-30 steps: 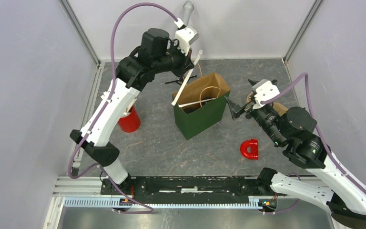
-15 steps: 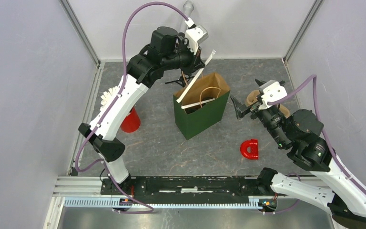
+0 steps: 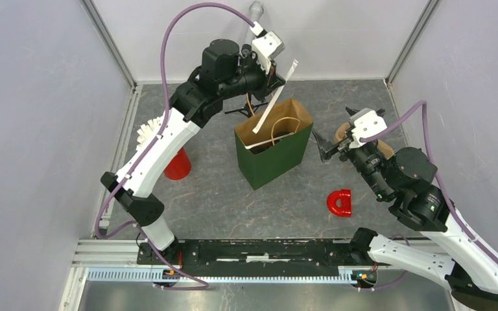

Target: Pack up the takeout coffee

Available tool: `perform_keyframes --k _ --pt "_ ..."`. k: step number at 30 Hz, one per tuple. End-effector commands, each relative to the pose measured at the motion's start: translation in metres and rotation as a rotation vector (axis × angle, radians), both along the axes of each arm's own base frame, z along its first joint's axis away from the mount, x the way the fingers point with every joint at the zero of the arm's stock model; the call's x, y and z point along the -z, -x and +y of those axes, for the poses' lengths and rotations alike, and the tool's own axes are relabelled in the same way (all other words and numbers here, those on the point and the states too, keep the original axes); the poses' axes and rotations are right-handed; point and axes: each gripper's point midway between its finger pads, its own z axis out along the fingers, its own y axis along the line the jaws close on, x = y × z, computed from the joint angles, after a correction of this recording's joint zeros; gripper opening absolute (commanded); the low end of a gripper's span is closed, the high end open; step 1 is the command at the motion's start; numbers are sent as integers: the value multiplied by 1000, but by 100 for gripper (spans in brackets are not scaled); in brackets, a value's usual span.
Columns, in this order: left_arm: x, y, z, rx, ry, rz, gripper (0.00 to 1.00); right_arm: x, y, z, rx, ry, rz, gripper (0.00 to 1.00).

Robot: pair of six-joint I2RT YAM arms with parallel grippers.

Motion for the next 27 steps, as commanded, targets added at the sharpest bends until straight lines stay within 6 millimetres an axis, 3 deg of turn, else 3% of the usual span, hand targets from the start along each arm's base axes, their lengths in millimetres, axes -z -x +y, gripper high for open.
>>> perform_keyframes --k 1,4,8,14,16,20,24,27 --pt "8 -7 2 -31 15 -64 2 -15 5 -5 -5 -35 -27 98" --pt "46 -5 4 -4 -111 1 3 -17 6 -6 -4 -42 -26 98" --pt "73 -3 11 -9 -190 50 6 -15 7 -7 -5 -46 -20 98" --pt "90 1 9 14 -209 82 34 -19 5 -2 -15 -40 -29 98" --pt "85 2 8 13 -195 83 44 -19 5 0 -20 -36 -29 98" --pt "62 2 9 -3 -148 66 51 -17 3 2 -21 -32 -27 98" --pt "15 3 21 -101 -37 56 65 -8 1 7 -28 -38 3 98" --pt "-22 9 40 -202 74 79 76 3 -2 12 -25 -51 55 98"
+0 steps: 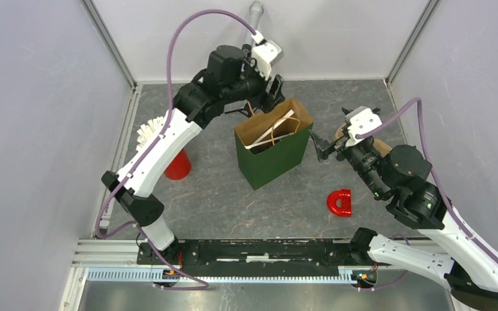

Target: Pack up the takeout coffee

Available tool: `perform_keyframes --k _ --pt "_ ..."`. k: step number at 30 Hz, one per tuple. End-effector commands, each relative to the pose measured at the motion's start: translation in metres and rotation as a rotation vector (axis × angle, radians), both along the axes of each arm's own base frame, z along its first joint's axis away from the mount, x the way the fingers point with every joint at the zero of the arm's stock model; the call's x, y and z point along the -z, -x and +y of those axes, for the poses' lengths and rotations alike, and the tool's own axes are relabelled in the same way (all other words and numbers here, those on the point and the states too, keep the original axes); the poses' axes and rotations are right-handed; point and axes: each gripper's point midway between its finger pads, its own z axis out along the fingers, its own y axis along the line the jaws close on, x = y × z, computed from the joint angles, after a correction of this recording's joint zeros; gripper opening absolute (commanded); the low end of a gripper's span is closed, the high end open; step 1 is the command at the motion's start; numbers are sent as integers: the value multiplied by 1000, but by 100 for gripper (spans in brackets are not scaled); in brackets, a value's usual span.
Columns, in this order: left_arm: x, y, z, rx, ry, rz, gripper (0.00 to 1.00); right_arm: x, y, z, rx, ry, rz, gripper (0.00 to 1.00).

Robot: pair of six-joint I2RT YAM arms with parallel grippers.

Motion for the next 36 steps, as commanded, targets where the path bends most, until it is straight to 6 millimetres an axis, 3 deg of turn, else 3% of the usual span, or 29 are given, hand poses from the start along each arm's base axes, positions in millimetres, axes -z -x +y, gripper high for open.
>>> perform_keyframes --k 1,3,9,14,17,24,29,36 --pt "-91 18 32 -164 228 -36 79 3 -2 7 -3 -62 59 98" --pt "-99 26 50 -229 251 -18 100 12 -6 7 31 -76 107 98" --pt "-89 57 114 -427 236 36 100 34 -13 9 107 -172 233 98" --pt "-78 92 159 -527 287 65 100 28 -7 38 -14 -287 291 98" --pt "-57 110 181 -578 309 94 100 31 -6 37 11 -353 347 98" --pt "-23 143 202 -617 421 189 100 40 -1 -4 170 -438 380 98" --pt "-19 155 213 -613 457 179 100 39 6 -28 219 -478 348 98" --pt "-28 156 210 -572 459 143 100 39 8 -29 210 -496 349 98"
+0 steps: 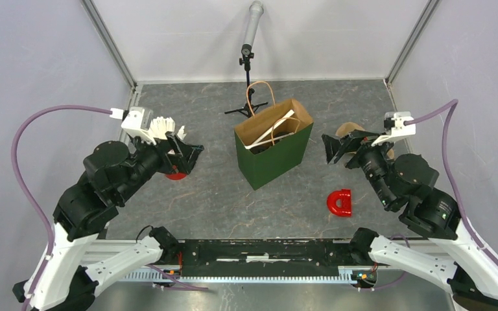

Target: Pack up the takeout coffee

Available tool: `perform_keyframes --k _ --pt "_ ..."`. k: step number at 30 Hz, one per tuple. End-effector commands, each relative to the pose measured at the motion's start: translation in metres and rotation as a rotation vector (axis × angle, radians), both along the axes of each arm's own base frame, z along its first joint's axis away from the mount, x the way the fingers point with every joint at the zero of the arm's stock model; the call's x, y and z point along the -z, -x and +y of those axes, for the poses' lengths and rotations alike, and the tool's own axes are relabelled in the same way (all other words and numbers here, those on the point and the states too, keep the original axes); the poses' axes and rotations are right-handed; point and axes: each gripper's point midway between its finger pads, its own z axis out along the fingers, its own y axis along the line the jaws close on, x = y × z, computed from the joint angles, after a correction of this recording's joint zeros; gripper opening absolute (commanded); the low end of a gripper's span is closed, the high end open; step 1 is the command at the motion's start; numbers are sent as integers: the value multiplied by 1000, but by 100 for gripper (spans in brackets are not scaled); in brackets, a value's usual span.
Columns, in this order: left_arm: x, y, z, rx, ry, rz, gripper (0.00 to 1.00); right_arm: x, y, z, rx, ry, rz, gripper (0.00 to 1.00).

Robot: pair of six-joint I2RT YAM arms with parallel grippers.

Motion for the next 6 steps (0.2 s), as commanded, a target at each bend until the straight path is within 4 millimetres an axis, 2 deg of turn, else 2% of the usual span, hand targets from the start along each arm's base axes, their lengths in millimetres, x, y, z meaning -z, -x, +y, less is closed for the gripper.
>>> perform_keyframes --k 1,6 --pt "-16 -5 -7 3 59 -38 100 4 -6 6 12 -3 22 98" --pt "-13 -8 -10 -2 75 -30 100 1 -5 12 -14 -9 13 98"
